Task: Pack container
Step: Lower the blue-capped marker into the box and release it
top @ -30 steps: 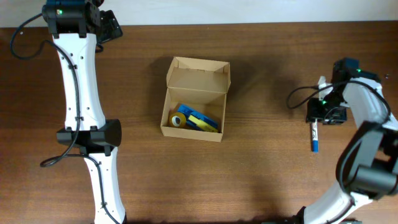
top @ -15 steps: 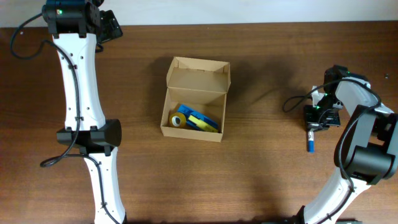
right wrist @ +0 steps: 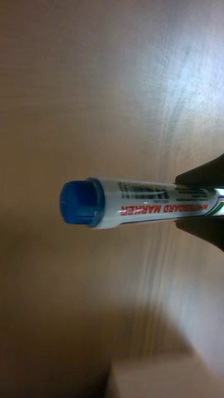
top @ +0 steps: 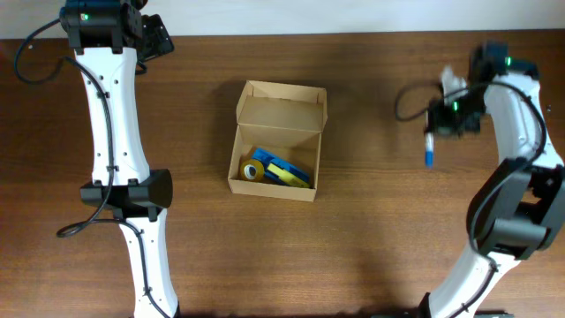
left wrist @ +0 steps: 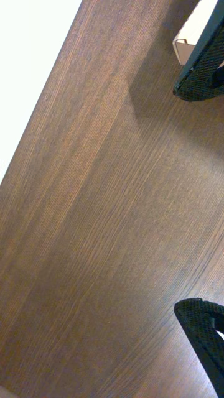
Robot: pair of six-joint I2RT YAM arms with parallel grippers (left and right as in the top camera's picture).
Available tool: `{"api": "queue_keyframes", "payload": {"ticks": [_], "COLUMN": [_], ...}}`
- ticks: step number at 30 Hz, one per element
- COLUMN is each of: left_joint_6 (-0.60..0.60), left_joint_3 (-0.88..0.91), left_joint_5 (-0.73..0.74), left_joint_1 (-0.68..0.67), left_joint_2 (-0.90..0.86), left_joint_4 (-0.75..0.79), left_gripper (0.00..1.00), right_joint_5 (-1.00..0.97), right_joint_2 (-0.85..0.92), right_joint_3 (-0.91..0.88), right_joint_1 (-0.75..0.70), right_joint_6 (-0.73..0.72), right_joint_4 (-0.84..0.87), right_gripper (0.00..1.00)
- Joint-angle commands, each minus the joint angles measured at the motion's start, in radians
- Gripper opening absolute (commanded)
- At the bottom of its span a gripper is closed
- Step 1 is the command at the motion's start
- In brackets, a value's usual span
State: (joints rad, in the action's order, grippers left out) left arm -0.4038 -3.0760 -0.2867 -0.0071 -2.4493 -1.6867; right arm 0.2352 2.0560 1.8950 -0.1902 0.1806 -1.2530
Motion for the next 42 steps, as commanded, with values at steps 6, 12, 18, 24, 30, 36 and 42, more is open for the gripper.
{"api": "queue_keyframes", "payload": {"ticks": [6,12,18,24,30,36,42], "left_joint_6": [0.013,0.013,0.013,0.013,0.013,0.013,0.013], "left_joint_3": [0.005,0.005,0.005,0.005,0.005,0.005,0.005], "left_joint_5": [0.000,0.000,0.000,0.000,0.000,0.000,0.000], "left_joint_1": [0.003,0.003,0.003,0.003,0.003,0.003,0.003], "left_joint_2": [0.038,0.038,0.038,0.038,0.038,0.038,0.038], "left_joint_4": [0.000,0.000,0.000,0.000,0.000,-0.001,0.000], "left_gripper": [1.00,1.00,1.00,1.00,1.00,1.00,1.00], "right_joint_5": [0.020,-0.143,-0.143,-0.140,-0.143,-0.141,-0.113], "right_joint_2": [-0.102,-0.074,0.023,0.138,0.230,0.300,0.340], "right_joint_3": [0.443,0.426,0.349,0.272,0.255,0.255,0.254], "right_joint_1": [0.373,0.670,0.797,0.842,0.874,0.869,0.868], "right_joint_6": [0.292,0.574,0.658,0.653,0.661,0.661,0.661], "right_joint_4": [-0.104,-0.108,-0.108,-0.105,-0.056,-0.049,-0.045], "right_gripper": [0.04,0.04,0.04,0.04,0.04,0.04,0.04]}}
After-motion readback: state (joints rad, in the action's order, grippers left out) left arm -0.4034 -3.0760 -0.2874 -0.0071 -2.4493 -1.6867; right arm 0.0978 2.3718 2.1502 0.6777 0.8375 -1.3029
